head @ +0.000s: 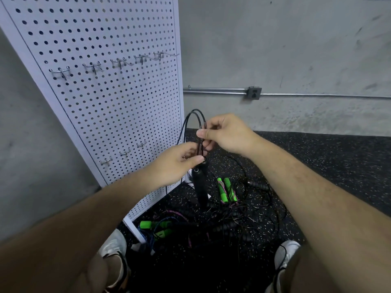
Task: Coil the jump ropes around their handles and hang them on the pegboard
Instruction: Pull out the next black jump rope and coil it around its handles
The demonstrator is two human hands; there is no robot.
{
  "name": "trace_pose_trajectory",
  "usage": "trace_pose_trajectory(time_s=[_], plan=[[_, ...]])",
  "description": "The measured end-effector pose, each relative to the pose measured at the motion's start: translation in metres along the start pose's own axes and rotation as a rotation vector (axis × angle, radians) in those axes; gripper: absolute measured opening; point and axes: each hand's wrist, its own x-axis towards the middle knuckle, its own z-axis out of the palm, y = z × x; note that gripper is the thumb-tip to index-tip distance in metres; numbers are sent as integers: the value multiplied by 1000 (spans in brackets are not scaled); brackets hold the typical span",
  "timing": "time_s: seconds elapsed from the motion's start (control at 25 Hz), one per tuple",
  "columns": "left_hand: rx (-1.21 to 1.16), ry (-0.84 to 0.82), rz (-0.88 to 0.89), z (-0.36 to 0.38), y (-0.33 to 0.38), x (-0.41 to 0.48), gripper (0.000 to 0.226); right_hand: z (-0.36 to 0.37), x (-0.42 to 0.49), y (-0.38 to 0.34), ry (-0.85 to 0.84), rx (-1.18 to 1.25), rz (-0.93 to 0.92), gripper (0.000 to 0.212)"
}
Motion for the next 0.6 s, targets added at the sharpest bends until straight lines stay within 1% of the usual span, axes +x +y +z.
trace_pose_trajectory(time_s=[0.08, 0.16, 0.24, 0.36, 0.44, 0.52, 0.6], plan=[[-114, 45, 19, 8, -1, -2, 36, -3, -1, -3, 12, 76, 26, 21], [-132, 76, 30, 12, -3, -2, 45, -6, -1, -6, 43, 145, 40, 24], [-100, 51, 56, 10, -6, -3, 44, -8, -2, -7, 62, 180, 45, 26], [16, -10, 120, 12, -7, -4, 46, -8, -3, -7, 76, 272, 60, 22], [90, 35, 162, 14, -7, -1, 44, -10, -5, -7, 81, 311, 59, 22], [71, 99, 171, 15, -5, 2, 37, -9, -6, -6, 87, 329, 49, 20], [23, 122, 148, 15, 2, 3, 31, -7, -6, -3, 110, 350, 56, 28]])
